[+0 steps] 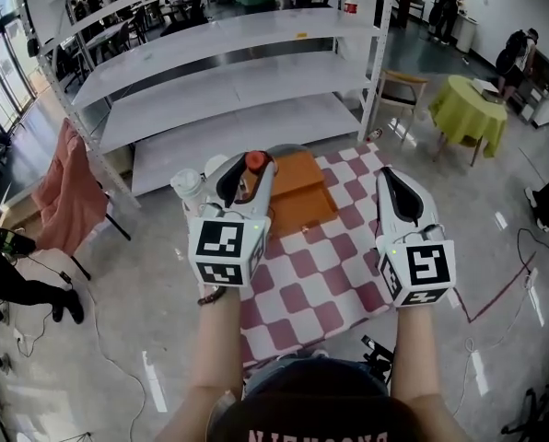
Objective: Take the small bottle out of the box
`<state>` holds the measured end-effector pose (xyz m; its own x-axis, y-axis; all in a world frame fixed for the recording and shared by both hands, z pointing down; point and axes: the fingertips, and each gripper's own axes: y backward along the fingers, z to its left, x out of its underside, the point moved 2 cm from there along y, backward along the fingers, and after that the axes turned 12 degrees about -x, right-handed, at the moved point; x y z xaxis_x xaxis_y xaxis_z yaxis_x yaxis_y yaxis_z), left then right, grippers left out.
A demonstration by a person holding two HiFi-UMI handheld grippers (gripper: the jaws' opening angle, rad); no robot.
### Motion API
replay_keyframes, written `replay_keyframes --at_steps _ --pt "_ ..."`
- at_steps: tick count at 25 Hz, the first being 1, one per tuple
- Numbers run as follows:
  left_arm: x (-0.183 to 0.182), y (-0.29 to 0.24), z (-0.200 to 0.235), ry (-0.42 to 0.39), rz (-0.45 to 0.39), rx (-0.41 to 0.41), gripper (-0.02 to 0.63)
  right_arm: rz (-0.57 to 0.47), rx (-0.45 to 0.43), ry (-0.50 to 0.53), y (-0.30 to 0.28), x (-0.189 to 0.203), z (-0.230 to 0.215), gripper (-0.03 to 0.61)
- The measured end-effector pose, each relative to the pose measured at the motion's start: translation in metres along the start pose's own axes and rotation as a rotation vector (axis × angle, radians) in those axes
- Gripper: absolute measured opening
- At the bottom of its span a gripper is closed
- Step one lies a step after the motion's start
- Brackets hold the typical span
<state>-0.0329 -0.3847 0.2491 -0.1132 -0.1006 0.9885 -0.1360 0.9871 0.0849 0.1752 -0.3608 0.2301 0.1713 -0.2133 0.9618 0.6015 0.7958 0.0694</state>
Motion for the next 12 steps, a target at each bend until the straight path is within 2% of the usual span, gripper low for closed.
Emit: replay_keyframes --at_steps 12 --pt "-0.0061 0.0039 0.0051 0.013 0.0 -0.027 0.146 -0.036 0.014 0.003 0.0012 -0.0105 -0.0085 0.0"
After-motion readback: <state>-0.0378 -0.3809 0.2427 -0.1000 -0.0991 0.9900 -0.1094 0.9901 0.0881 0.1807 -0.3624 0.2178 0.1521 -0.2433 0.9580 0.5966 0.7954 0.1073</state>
